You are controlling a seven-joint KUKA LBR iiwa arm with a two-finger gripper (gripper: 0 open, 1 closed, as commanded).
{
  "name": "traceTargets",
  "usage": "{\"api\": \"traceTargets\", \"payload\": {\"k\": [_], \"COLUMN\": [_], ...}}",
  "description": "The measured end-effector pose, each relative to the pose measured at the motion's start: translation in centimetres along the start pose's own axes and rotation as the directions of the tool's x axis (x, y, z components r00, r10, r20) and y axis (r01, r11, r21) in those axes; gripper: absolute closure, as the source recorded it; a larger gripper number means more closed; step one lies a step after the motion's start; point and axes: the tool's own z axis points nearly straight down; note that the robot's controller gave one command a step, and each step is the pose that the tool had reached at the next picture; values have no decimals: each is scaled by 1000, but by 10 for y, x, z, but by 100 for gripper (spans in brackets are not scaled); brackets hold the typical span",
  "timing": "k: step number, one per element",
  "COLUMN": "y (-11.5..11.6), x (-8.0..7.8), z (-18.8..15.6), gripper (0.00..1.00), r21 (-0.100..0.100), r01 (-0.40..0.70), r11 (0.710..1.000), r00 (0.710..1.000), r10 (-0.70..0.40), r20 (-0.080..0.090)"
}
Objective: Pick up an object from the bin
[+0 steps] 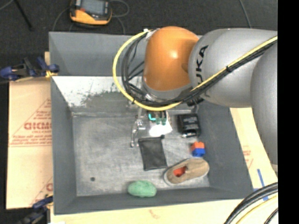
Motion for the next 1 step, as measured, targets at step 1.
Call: {"api": "traceTargets", "payload": {"k": [1], "y": [0], "x": [-2], "z": [-5], "gripper": [0], "r21": [-1], "r01": [-3], "r11": [1000], "r00": [1000], "r10": [3], "r20": [8]}}
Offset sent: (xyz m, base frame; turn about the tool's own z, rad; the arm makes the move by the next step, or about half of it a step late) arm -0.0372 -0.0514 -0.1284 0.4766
